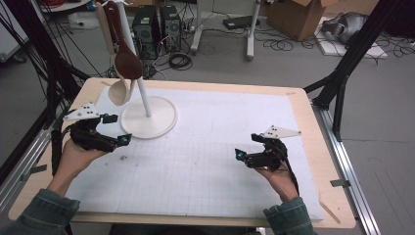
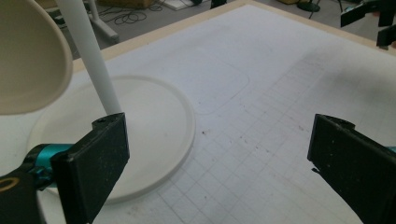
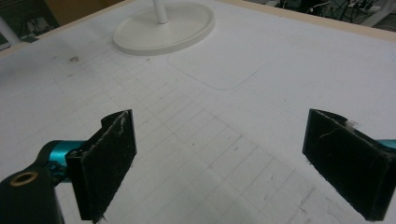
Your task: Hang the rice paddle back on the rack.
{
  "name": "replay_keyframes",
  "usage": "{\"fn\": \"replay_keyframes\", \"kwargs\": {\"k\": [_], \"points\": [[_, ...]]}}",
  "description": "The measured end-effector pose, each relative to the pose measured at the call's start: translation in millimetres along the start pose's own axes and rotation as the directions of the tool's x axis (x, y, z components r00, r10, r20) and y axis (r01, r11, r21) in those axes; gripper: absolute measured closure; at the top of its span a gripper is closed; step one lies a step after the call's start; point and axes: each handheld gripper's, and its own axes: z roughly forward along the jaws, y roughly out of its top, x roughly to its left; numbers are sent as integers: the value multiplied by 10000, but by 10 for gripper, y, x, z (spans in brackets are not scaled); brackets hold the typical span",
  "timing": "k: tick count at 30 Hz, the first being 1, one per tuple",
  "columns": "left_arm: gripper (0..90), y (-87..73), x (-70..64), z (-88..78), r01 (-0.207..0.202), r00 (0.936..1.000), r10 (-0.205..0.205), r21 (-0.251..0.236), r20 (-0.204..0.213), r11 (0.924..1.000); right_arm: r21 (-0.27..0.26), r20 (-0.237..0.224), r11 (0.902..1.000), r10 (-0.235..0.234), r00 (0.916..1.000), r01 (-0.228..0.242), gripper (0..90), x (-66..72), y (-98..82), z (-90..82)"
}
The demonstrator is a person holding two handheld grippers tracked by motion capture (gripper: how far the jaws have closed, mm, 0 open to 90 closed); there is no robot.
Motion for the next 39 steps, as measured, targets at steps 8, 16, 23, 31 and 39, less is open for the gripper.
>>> {"fn": "replay_keyframes", "kwargs": {"k": [8, 16, 23, 31, 39], "points": [[18, -195, -108, 39, 164, 9998, -164, -65, -62, 9998, -35, 354, 9999, 166, 9992, -165, 10, -19, -102, -24], [18, -404, -183, 86, 295, 9994, -293, 101, -157, 9995, -103, 504, 9994, 329, 9982, -325, 10, -44, -213, -80], [17, -553, -245, 118, 334, 9994, -331, 249, -104, 9991, -194, 700, 9993, 337, 9970, -324, 10, -22, -307, -118], [17, -636, -265, 149, 246, 9997, -244, 326, -67, 9992, -352, 903, 9989, 354, 9953, -324, 10, 20, -413, -162], [17, -699, -252, 165, 431, 9991, -431, 359, -3, 9984, -250, 979, 9983, 541, 9937, -519, 10, -12, -495, -174]]}}
